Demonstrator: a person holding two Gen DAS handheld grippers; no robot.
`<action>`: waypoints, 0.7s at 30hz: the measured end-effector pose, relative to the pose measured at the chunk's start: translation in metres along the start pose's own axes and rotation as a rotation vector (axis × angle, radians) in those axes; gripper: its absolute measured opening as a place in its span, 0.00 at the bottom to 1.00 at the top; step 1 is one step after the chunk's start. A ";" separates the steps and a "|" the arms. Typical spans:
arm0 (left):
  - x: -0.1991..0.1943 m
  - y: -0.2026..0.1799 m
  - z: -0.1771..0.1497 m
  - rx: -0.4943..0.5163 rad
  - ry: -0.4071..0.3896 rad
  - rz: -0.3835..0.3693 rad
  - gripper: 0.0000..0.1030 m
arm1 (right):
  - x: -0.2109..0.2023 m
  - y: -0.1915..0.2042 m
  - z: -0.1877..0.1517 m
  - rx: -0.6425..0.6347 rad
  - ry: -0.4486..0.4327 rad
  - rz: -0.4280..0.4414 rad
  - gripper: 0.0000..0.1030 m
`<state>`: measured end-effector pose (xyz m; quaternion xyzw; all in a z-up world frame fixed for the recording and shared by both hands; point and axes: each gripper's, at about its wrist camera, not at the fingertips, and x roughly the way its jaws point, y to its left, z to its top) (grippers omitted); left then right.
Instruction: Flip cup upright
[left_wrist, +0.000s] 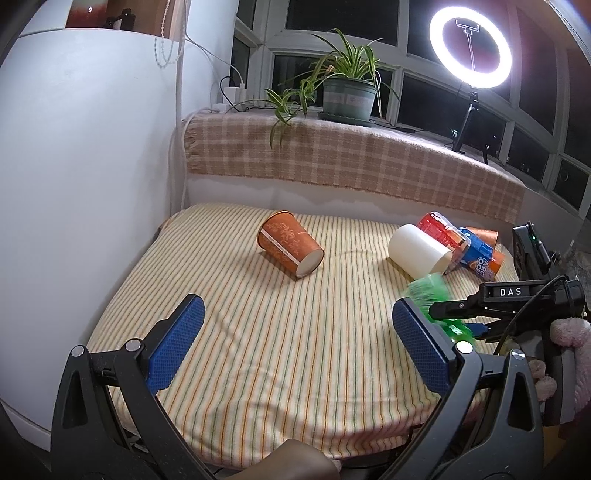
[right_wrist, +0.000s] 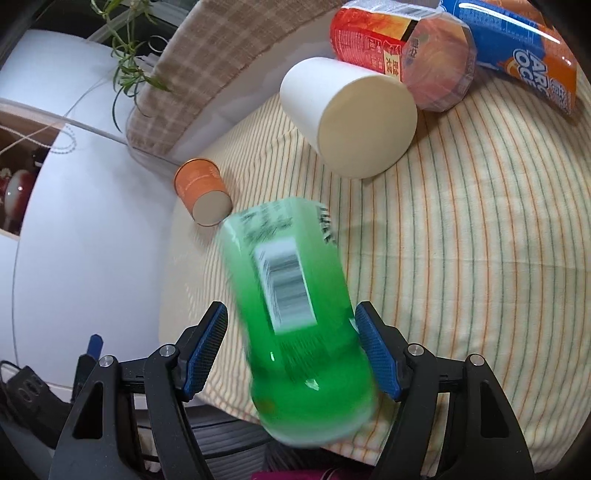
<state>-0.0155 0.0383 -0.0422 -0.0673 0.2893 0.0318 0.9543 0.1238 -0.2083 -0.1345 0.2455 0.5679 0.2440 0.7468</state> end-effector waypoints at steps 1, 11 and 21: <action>0.001 -0.001 0.000 -0.002 0.004 -0.003 1.00 | -0.002 -0.001 -0.001 -0.004 -0.004 -0.005 0.70; 0.022 -0.012 0.004 -0.037 0.085 -0.111 1.00 | -0.028 0.000 -0.014 -0.148 -0.079 -0.071 0.70; 0.078 -0.029 0.016 -0.167 0.337 -0.394 0.99 | -0.074 0.015 -0.059 -0.459 -0.320 -0.391 0.70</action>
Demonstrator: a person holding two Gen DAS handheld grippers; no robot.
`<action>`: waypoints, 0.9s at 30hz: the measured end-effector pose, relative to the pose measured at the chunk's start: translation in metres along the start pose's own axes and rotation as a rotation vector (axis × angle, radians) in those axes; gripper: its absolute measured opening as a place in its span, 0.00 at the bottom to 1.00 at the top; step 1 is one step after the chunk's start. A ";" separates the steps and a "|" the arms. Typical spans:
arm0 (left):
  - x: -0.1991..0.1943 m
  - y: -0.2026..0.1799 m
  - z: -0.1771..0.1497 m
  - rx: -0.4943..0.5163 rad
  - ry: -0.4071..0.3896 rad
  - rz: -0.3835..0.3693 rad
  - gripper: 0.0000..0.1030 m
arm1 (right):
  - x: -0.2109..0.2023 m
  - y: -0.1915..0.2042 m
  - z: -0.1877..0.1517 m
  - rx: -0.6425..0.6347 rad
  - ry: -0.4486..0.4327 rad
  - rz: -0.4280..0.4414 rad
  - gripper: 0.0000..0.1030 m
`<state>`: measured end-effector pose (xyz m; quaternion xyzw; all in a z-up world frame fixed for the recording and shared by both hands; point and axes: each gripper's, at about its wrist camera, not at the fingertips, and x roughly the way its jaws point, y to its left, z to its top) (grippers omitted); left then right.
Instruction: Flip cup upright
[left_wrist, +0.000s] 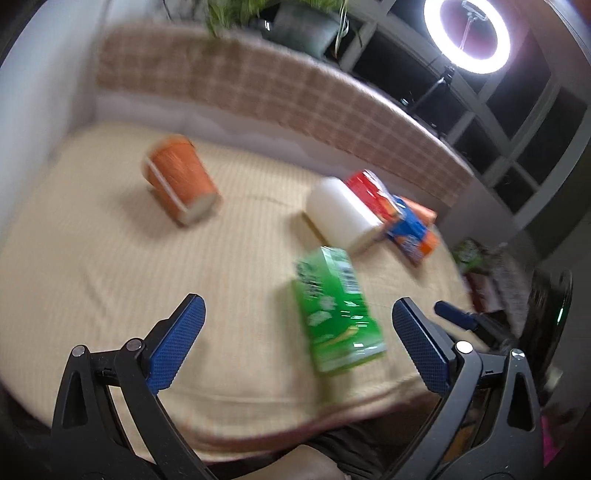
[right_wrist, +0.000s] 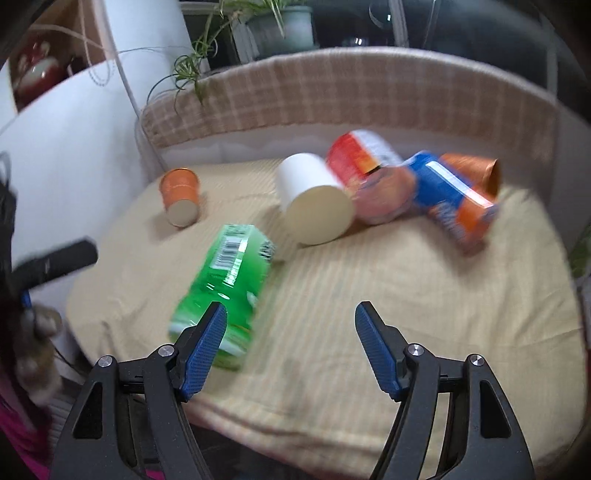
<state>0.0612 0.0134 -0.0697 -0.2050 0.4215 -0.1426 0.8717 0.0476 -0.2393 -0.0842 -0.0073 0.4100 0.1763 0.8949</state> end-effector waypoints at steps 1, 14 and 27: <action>0.008 0.002 0.004 -0.032 0.037 -0.038 0.98 | -0.003 -0.001 -0.002 -0.005 -0.009 -0.021 0.70; 0.090 0.008 0.024 -0.212 0.276 -0.137 0.82 | -0.036 -0.037 -0.029 0.109 -0.043 -0.084 0.70; 0.116 0.000 0.021 -0.203 0.320 -0.128 0.65 | -0.036 -0.037 -0.034 0.111 -0.046 -0.081 0.70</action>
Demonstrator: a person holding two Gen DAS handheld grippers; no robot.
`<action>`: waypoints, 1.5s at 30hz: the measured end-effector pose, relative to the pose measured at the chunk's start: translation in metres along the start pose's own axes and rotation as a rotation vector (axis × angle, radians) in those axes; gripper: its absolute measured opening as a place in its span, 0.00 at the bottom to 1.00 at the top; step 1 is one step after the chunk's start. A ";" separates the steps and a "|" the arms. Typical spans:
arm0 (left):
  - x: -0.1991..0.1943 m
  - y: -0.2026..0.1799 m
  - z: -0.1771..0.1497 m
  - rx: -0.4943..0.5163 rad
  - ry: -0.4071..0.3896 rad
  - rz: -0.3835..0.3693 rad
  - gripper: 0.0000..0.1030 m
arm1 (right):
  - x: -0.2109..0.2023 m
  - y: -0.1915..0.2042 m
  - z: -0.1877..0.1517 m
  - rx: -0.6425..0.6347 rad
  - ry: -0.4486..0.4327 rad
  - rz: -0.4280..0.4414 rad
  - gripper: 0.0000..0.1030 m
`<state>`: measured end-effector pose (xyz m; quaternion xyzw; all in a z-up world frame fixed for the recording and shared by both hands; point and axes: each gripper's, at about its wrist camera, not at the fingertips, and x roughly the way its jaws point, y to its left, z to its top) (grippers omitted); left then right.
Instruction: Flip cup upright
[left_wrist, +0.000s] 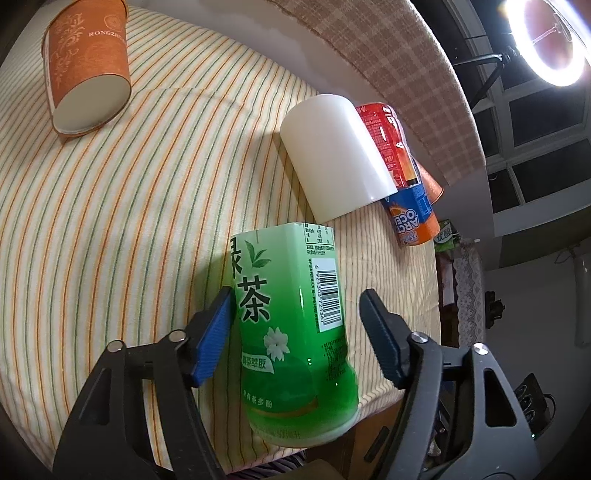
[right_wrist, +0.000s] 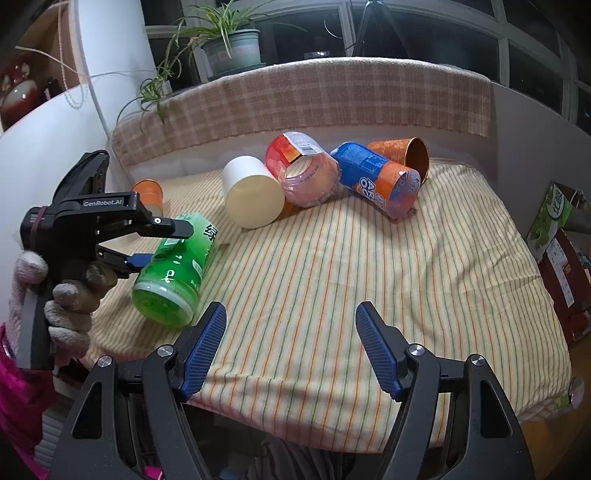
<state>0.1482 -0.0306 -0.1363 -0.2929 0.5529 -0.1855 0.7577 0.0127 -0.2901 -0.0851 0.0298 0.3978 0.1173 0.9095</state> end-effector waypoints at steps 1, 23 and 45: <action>0.000 -0.001 0.000 0.005 0.000 0.004 0.63 | 0.000 0.000 0.000 0.000 0.001 -0.002 0.70; -0.039 -0.054 -0.031 0.307 -0.242 0.167 0.57 | 0.004 -0.004 0.000 0.023 0.004 -0.015 0.70; -0.038 -0.080 -0.046 0.506 -0.394 0.299 0.56 | 0.000 -0.007 -0.001 0.036 -0.013 -0.038 0.70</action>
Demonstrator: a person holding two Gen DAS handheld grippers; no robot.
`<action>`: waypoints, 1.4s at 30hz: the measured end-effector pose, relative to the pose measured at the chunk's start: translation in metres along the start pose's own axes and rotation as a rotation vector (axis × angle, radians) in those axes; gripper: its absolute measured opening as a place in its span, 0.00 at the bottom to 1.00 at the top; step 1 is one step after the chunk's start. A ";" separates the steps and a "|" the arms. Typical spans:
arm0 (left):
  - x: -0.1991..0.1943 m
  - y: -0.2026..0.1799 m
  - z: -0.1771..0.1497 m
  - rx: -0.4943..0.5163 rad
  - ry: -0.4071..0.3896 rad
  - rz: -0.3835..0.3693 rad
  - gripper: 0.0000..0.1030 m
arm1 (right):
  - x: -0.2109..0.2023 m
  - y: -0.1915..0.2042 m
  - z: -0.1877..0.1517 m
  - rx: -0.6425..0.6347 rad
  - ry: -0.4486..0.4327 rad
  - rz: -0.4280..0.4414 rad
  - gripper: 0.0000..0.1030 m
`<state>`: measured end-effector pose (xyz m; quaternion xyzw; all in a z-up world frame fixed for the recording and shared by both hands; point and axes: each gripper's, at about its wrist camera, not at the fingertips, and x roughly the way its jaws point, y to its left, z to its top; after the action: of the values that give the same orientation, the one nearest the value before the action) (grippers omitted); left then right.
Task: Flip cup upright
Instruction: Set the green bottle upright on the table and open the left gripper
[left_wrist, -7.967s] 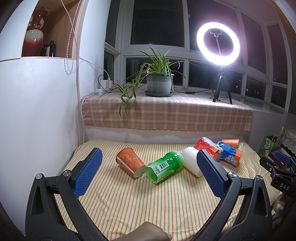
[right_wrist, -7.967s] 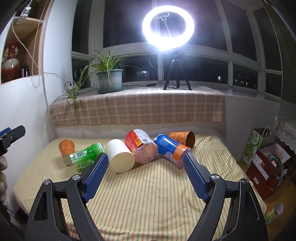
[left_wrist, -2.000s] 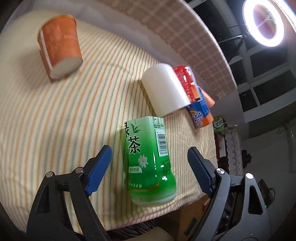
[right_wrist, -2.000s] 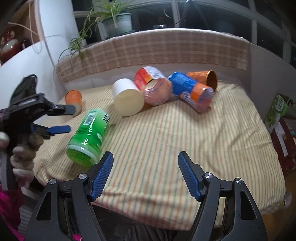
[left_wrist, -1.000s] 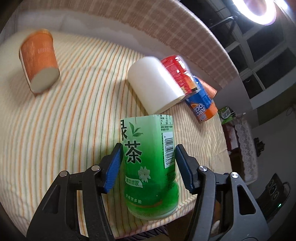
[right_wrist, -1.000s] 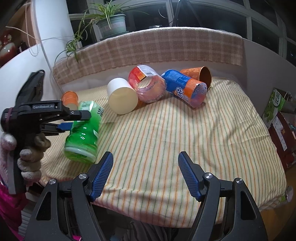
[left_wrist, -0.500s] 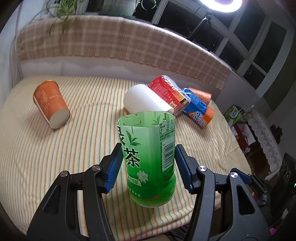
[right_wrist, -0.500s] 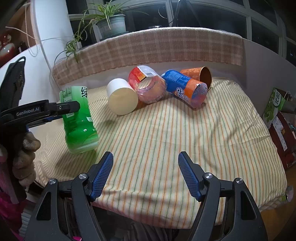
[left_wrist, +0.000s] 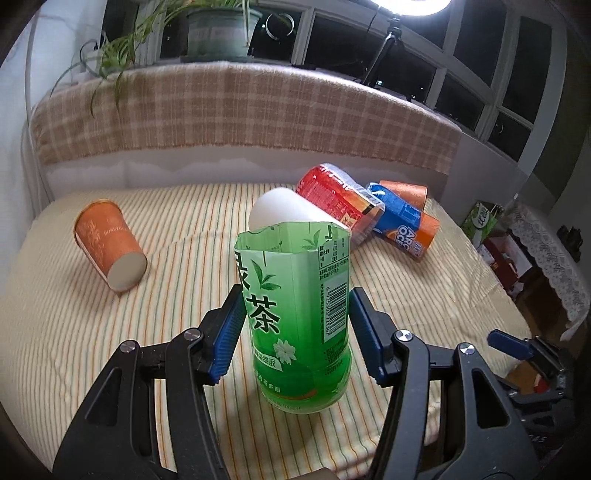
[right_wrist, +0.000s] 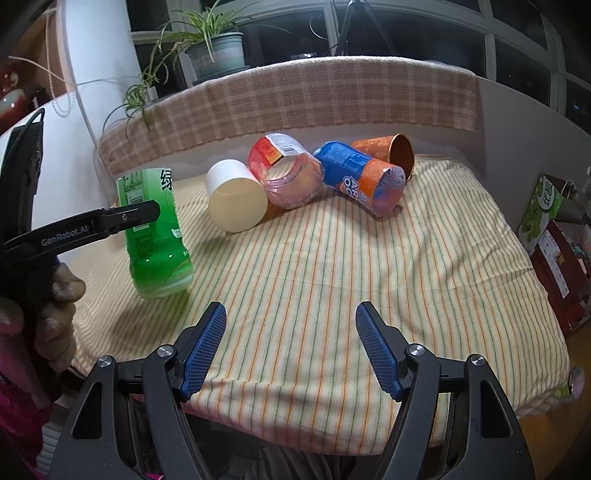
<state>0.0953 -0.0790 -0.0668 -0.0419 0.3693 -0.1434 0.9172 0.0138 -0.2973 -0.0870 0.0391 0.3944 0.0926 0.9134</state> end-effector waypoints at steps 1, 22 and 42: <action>0.001 -0.001 0.000 0.012 -0.007 0.008 0.56 | 0.000 0.000 0.000 0.002 -0.001 -0.001 0.70; -0.008 -0.019 -0.024 0.119 -0.013 -0.004 0.56 | -0.001 0.000 0.001 0.009 -0.006 -0.001 0.70; -0.019 -0.015 -0.039 0.091 0.038 -0.068 0.58 | -0.008 0.013 0.000 -0.008 -0.015 0.004 0.70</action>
<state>0.0518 -0.0863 -0.0793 -0.0100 0.3782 -0.1918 0.9056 0.0065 -0.2866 -0.0794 0.0368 0.3872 0.0958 0.9163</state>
